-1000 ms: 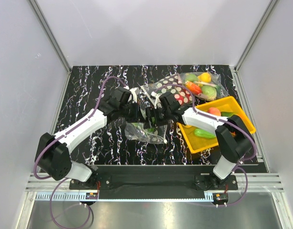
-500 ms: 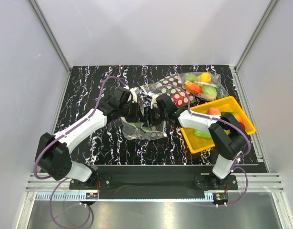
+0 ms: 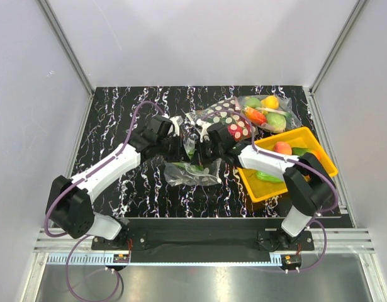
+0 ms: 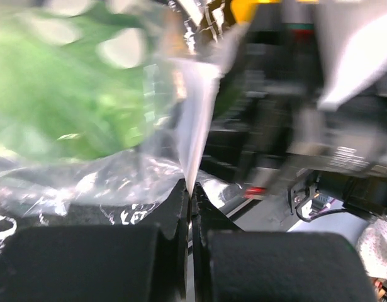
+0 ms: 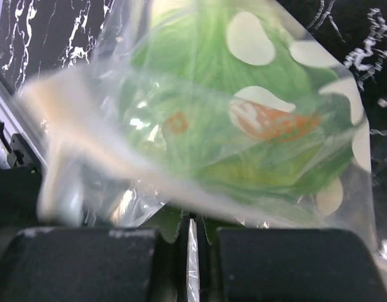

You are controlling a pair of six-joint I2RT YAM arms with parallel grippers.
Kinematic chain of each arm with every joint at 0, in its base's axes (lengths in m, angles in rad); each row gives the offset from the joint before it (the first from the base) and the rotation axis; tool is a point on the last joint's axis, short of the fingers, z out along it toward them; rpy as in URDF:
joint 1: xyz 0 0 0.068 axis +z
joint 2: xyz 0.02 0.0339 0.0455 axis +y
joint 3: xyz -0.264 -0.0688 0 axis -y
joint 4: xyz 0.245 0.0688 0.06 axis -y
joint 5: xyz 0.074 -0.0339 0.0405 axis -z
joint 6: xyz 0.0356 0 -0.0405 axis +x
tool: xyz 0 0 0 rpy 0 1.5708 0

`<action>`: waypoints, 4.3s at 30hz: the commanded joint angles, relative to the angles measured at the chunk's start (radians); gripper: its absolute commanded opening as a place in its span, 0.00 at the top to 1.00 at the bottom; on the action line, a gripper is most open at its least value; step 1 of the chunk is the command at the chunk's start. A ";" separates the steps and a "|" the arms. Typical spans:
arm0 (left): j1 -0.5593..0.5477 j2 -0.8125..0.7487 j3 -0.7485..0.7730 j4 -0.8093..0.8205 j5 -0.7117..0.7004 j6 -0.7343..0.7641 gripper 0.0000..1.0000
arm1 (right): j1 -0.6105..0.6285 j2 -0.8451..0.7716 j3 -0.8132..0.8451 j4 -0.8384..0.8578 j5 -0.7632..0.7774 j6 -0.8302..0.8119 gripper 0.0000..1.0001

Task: Open the zip-top bag and remove the fake food

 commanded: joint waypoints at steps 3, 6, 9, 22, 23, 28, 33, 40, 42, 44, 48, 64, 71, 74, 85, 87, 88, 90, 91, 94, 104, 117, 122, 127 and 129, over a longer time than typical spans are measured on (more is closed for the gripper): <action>0.035 -0.056 -0.012 -0.020 -0.059 0.013 1.00 | 0.008 -0.137 0.033 -0.111 0.096 -0.051 1.00; 0.048 -0.066 -0.015 -0.034 -0.080 0.019 1.00 | 0.008 -0.169 0.043 -0.172 0.111 -0.062 1.00; 0.050 -0.084 -0.032 -0.014 -0.084 0.024 0.96 | 0.011 -0.177 0.060 -0.232 0.124 -0.060 1.00; 0.050 -0.204 -0.217 0.156 -0.054 -0.078 0.34 | -0.007 -0.152 0.086 -0.249 0.082 -0.011 1.00; 0.050 -0.217 -0.234 0.170 -0.059 -0.085 0.35 | -0.010 -0.152 0.085 -0.251 0.078 -0.008 1.00; 0.050 -0.274 -0.323 0.278 -0.071 -0.133 0.38 | -0.019 -0.154 0.083 -0.258 0.069 0.000 1.00; 0.052 -0.196 -0.352 0.380 -0.010 -0.173 0.41 | -0.021 -0.154 0.089 -0.261 0.053 0.007 1.00; 0.050 -0.177 -0.369 0.480 0.018 -0.182 0.45 | -0.022 -0.160 0.088 -0.274 0.056 0.012 1.00; 0.052 -0.222 -0.387 0.486 0.007 -0.177 0.41 | -0.024 -0.160 0.089 -0.275 0.061 0.007 1.00; 0.052 -0.254 -0.415 0.483 -0.011 -0.168 0.39 | -0.026 -0.157 0.091 -0.277 0.058 0.010 1.00; 0.056 -0.337 -0.466 0.488 -0.011 -0.150 0.37 | -0.029 -0.143 0.102 -0.284 0.050 0.010 1.00; 0.068 -0.216 -0.475 0.661 -0.004 -0.197 0.39 | -0.029 -0.146 0.105 -0.297 0.036 0.018 1.00; 0.070 -0.047 -0.400 0.709 0.033 -0.196 0.46 | -0.030 -0.152 0.105 -0.298 0.033 0.023 1.00; 0.068 0.009 -0.388 0.709 0.056 -0.205 0.69 | -0.029 -0.158 0.105 -0.303 0.042 0.021 1.00; 0.076 0.003 -0.372 0.499 -0.025 -0.148 1.00 | -0.045 -0.175 0.213 -0.458 0.065 -0.010 1.00; 0.094 -0.001 -0.374 0.460 -0.045 -0.144 1.00 | -0.042 -0.184 0.255 -0.528 0.064 -0.026 1.00; 0.101 -0.001 -0.375 0.456 -0.047 -0.144 1.00 | -0.044 -0.187 0.266 -0.548 0.065 -0.030 1.00; 0.120 -0.001 -0.380 0.437 -0.048 -0.144 1.00 | -0.044 -0.216 0.275 -0.580 0.064 -0.030 1.00; 0.125 0.000 -0.378 0.433 -0.051 -0.142 1.00 | -0.045 -0.229 0.278 -0.587 0.061 -0.027 1.00; 0.141 0.002 -0.374 0.423 -0.050 -0.142 1.00 | -0.049 -0.252 0.298 -0.637 0.035 -0.027 1.00; 0.202 0.046 -0.288 0.399 -0.036 -0.122 1.00 | -0.055 -0.207 0.404 -0.844 -0.259 -0.134 1.00; 0.184 0.070 -0.162 0.379 0.028 -0.065 0.86 | -0.055 -0.122 0.441 -0.749 -0.327 -0.116 1.00; 0.184 -0.044 -0.173 0.293 -0.022 -0.026 0.49 | -0.055 -0.080 0.430 -0.680 -0.220 -0.027 1.00; 0.177 -0.209 -0.235 0.253 -0.106 -0.013 0.43 | -0.055 -0.040 0.470 -0.657 -0.136 0.024 1.00; 0.159 -0.280 -0.237 0.226 -0.136 -0.001 0.41 | -0.056 -0.022 0.479 -0.639 -0.131 0.050 1.00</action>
